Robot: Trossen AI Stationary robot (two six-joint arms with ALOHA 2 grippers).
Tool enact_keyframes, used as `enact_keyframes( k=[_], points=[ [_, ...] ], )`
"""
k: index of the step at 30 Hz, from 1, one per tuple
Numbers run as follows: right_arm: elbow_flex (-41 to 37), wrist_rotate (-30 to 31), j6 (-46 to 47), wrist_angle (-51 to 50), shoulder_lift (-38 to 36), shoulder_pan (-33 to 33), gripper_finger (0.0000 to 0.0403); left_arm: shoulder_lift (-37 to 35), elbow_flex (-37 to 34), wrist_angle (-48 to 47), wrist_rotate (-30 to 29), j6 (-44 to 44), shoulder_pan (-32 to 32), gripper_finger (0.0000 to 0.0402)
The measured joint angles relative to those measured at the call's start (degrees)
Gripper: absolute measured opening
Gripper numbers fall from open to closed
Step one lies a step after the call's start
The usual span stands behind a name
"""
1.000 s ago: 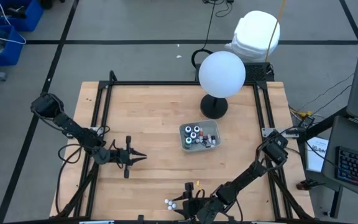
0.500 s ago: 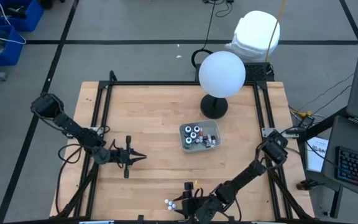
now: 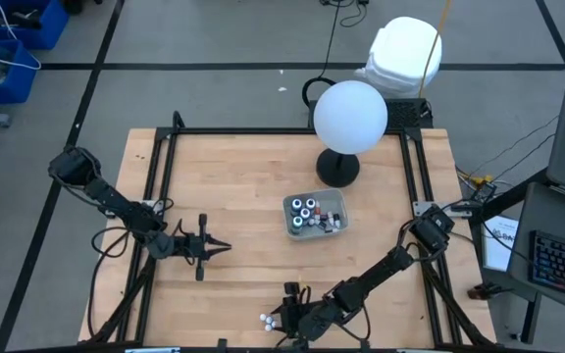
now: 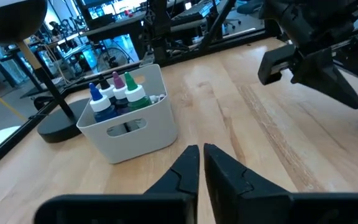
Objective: Pick & Place food coloring
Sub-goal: Put the red food coloring bottle into the gray bin
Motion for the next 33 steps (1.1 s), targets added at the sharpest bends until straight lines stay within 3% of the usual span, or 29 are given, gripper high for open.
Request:
enact_keyframes(
  k=[8, 19, 33],
  points=[
    [0.0, -1.2, 1.4, -0.6, 0.0, 0.1, 0.0173, 0.0, 0.0, 0.0, 0.0, 0.0, 0.0, 0.0056],
    [0.0, -2.6, 2.7, -1.1, 0.0, -0.5, 0.0172, 0.0, 0.0, 0.0, 0.0, 0.0, 0.0, 0.0058],
    [0.0, -3.2, 2.7, -1.0, 0.0, -1.1, 0.0127, 0.0, 0.0, 0.0, 0.0, 0.0, 0.0, 0.0058]
  ],
)
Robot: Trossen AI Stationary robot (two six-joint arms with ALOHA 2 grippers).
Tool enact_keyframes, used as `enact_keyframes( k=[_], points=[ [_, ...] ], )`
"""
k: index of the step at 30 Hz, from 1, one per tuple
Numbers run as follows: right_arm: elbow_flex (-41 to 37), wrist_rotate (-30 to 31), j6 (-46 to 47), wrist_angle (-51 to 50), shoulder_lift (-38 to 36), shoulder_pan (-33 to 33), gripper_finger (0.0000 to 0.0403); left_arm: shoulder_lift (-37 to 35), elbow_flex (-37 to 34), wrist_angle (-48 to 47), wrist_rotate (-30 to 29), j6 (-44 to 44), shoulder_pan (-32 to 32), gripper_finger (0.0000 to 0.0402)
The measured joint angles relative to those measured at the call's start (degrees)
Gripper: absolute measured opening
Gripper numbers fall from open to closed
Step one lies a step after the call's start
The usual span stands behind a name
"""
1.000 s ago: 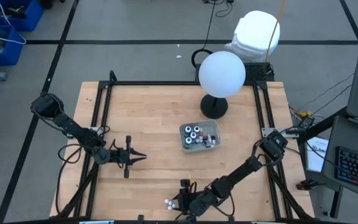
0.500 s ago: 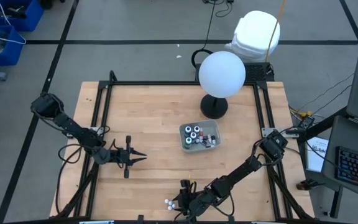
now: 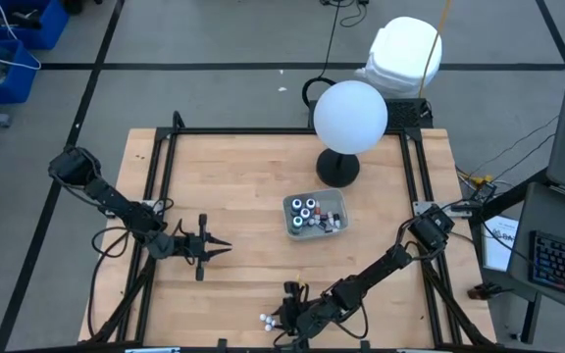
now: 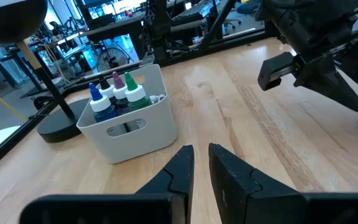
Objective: Pick & Place food coloring
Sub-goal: Put the red food coloring bottle into the gray bin
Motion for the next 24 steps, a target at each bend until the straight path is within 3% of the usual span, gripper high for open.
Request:
enact_keyframes(
  k=[14, 24],
  points=[
    [0.0, -0.9, -1.3, 0.5, 0.0, -0.1, 0.0037, 0.0, 0.0, 0.0, 0.0, 0.0, 0.0, 0.0058],
    [0.0, -0.9, -1.6, 0.5, 0.0, -0.1, 0.0049, 0.0, 0.0, 0.0, 0.0, 0.0, 0.0, 0.0058]
  ],
)
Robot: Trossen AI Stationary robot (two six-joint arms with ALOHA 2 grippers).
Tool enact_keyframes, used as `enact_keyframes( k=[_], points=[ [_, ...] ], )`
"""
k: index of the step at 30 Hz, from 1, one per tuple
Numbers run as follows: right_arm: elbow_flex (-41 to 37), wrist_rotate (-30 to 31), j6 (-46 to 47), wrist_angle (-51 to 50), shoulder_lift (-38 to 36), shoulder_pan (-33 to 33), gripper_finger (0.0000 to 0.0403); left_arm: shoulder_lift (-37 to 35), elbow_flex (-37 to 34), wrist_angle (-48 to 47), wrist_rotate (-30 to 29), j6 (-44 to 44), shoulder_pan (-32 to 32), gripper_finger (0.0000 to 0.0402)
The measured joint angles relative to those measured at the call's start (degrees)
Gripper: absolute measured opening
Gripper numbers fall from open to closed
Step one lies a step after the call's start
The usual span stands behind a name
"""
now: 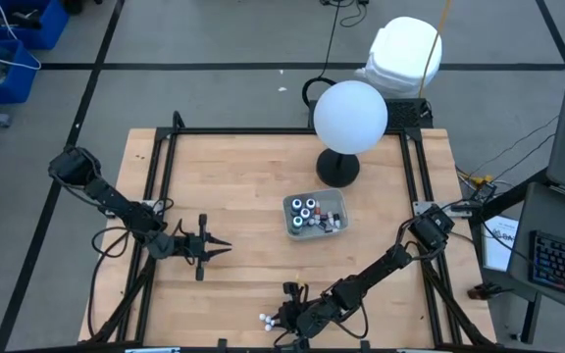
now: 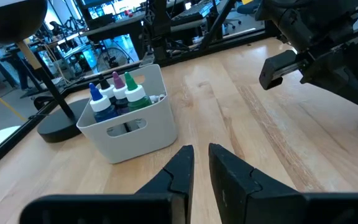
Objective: Pick & Place food coloring
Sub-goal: Put the red food coloring bottle into the gray bin
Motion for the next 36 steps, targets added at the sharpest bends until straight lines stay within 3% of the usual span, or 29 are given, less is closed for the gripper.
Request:
enact_keyframes(
  k=[13, 22, 30, 36],
  points=[
    [0.0, 0.1, -1.7, -0.1, -0.5, 0.2, 0.004, 0.0, 0.0, 0.0, 0.0, 0.0, 0.0, 0.0058],
    [0.0, 0.5, -4.0, -4.7, -4.9, 0.3, 0.0039, 0.0, 0.0, -0.5, 0.0, -0.1, 0.0, 0.0058],
    [0.0, 7.8, -6.3, -9.6, -8.7, 0.9, 0.004, 0.0, 0.0, -0.5, 0.0, -1.0, 0.0, 0.0058],
    [0.0, 8.4, -9.0, -11.3, -11.1, 1.7, 0.0041, 0.0, 0.0, -0.5, 0.0, -1.1, 0.0, 0.0058]
  ],
)
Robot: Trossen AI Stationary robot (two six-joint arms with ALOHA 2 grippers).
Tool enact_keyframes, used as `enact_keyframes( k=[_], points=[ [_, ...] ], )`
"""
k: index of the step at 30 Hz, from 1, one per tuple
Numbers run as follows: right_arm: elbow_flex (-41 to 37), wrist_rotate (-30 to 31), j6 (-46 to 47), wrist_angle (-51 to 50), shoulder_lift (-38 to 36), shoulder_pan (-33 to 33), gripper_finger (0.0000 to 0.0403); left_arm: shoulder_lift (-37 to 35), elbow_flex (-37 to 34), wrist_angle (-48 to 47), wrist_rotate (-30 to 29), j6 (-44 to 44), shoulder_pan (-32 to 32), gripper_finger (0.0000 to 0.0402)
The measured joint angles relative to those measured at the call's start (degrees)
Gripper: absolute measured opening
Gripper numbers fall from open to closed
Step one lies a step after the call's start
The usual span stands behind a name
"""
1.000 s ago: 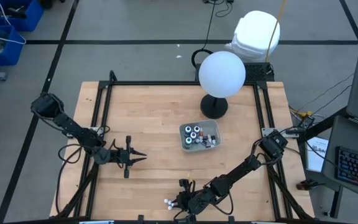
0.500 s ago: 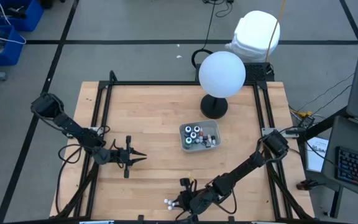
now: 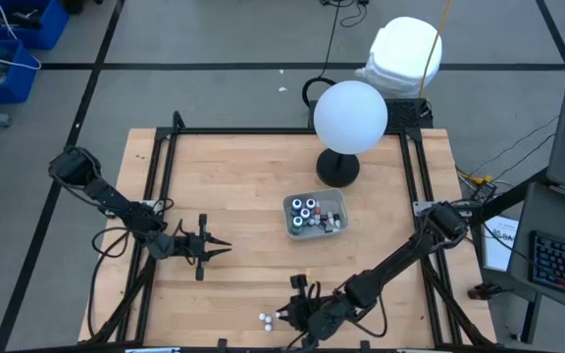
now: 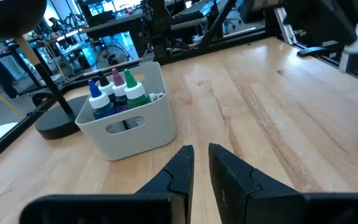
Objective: Pick & Place food coloring
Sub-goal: Put the red food coloring bottle into the gray bin
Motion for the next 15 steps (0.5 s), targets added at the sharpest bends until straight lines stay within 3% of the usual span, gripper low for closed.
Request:
enact_keyframes(
  k=[10, 15],
  points=[
    [0.0, 3.4, -1.6, -9.1, -6.0, -0.4, 0.0042, 0.0, 0.0, 0.0, 0.0, -1.9, 0.0, 0.0058],
    [-4.0, 7.6, -1.6, -9.2, -10.2, -0.4, 0.0042, 0.0, 0.0, -1.3, 0.0, -3.4, 0.0, 0.0058]
  ],
)
